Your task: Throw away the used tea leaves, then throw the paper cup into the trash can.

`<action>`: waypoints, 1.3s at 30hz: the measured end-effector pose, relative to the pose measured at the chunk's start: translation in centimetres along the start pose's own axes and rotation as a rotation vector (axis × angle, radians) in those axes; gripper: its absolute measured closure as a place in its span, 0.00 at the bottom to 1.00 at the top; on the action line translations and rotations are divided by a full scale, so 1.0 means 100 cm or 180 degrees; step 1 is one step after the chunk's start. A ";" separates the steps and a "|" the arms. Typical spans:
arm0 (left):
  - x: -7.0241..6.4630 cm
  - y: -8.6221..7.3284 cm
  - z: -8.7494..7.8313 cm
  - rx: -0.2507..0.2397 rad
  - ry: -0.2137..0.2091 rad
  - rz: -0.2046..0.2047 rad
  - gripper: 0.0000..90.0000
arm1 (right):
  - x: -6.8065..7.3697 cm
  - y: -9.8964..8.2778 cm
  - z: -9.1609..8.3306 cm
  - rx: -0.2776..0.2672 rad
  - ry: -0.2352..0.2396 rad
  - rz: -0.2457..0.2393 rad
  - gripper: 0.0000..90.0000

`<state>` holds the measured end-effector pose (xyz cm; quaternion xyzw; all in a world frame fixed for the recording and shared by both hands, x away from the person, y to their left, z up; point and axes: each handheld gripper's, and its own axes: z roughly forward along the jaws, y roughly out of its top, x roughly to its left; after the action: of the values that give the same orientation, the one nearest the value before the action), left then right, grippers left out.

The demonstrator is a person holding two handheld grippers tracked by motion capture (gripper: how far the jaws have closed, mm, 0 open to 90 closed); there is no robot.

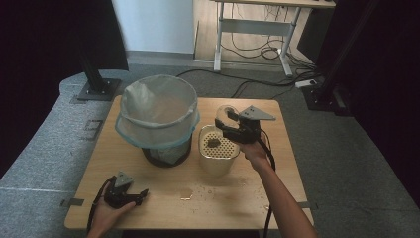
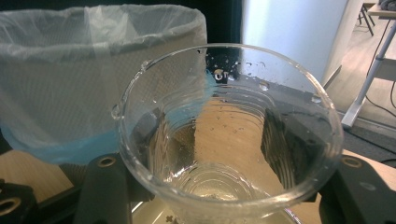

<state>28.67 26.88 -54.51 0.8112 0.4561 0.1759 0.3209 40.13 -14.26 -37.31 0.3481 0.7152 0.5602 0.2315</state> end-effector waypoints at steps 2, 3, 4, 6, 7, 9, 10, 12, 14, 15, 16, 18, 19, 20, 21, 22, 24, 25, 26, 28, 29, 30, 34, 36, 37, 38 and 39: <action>0.000 0.000 0.000 -0.0002 -0.0001 0.0000 0.19 | -0.001 0.001 0.000 0.0003 -0.0012 0.0030 0.45; 0.000 0.000 0.000 -0.0002 -0.0001 0.0000 0.19 | -0.001 0.001 0.000 0.0001 -0.0020 0.0026 0.45; 0.000 0.000 0.000 -0.0003 -0.0001 0.0000 0.19 | -0.001 0.002 0.000 -0.0004 -0.0019 0.0026 0.45; 0.000 0.000 0.000 -0.0004 -0.0001 -0.0001 0.19 | 0.000 0.005 -0.001 -0.0032 -0.0032 0.0038 0.45; 0.000 0.000 0.000 -0.0005 0.0000 0.0000 0.19 | 0.000 0.007 -0.002 -0.0056 -0.0037 0.0036 0.45; 0.000 0.000 0.000 -0.0006 0.0000 0.0000 0.19 | 0.001 0.014 -0.004 -0.0118 -0.0036 0.0057 0.45; 0.000 0.000 0.000 -0.0004 -0.0002 0.0000 0.19 | 0.002 0.017 -0.005 -0.0146 -0.0035 0.0065 0.45; 0.000 0.000 0.000 -0.0003 -0.0003 0.0001 0.19 | 0.004 0.028 -0.008 -0.0224 -0.0028 0.0045 0.45; 0.000 0.000 0.000 -0.0003 -0.0005 0.0005 0.19 | 0.008 0.040 -0.010 -0.0305 -0.0014 0.0035 0.45; 0.000 0.000 0.000 -0.0002 -0.0003 0.0004 0.19 | 0.009 0.045 -0.011 -0.0332 -0.0004 0.0028 0.45; 0.000 0.000 0.000 -0.0006 -0.0003 0.0002 0.19 | 0.011 0.051 -0.011 -0.0355 0.0004 0.0032 0.45; 0.000 0.000 0.000 -0.0012 0.0000 -0.0006 0.19 | 0.016 0.064 -0.009 -0.0412 0.0033 0.0032 0.45; 0.000 0.000 0.000 -0.0012 0.0002 -0.0004 0.19 | 0.019 0.070 -0.008 -0.0435 0.0054 0.0022 0.45; 0.000 0.000 0.000 -0.0011 0.0001 -0.0003 0.19 | 0.022 0.077 -0.006 -0.0457 0.0067 0.0013 0.45; 0.000 0.000 0.000 -0.0010 0.0002 -0.0003 0.19 | 0.025 0.082 -0.004 -0.0471 0.0074 0.0008 0.45; 0.000 0.000 0.000 -0.0010 0.0003 -0.0004 0.19 | 0.029 0.089 -0.001 -0.0492 0.0090 -0.0008 0.44; 0.000 0.000 0.000 -0.0012 0.0003 -0.0004 0.19 | 0.039 0.104 0.008 -0.0525 0.0146 -0.0026 0.44; 0.000 0.000 0.000 -0.0012 0.0004 -0.0003 0.19 | 0.043 0.110 0.013 -0.0528 0.0175 -0.0035 0.44; 0.000 0.000 0.000 -0.0011 -0.0001 -0.0006 0.19 | 0.048 0.116 0.019 -0.0519 0.0210 -0.0032 0.44; 0.000 0.000 0.000 -0.0011 -0.0002 -0.0003 0.19 | 0.058 0.126 0.034 -0.0482 0.0265 -0.0081 0.43; 0.000 0.000 0.000 -0.0011 -0.0006 -0.0002 0.18 | 0.064 0.131 0.042 -0.0457 0.0281 -0.0110 0.42; 0.000 0.000 0.000 -0.0012 -0.0001 0.0002 0.18 | 0.069 0.134 0.052 -0.0414 0.0294 -0.0142 0.40; 0.000 0.000 0.000 -0.0014 -0.0009 0.0008 0.18 | 0.087 0.143 0.093 -0.0192 0.0354 -0.0114 0.24; 0.000 0.000 0.000 -0.0017 -0.0012 0.0013 0.18 | 0.092 0.144 0.110 0.0048 0.0353 -0.0096 0.11; 0.001 -0.001 0.000 -0.0017 -0.0016 0.0017 0.18 | 0.093 0.143 0.117 0.0205 0.0370 -0.0084 0.08; 0.001 -0.001 0.000 -0.0017 -0.0018 0.0020 0.18 | 0.095 0.142 0.122 0.0312 0.0367 -0.0116 0.05; 0.001 -0.001 0.000 -0.0017 -0.0020 0.0023 0.18 | 0.096 0.141 0.123 0.0350 0.0344 -0.0164 0.04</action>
<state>28.67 26.97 -54.56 0.8125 0.4517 0.1757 0.3239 46.10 2.74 -26.46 0.3110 0.7651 0.5318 0.1874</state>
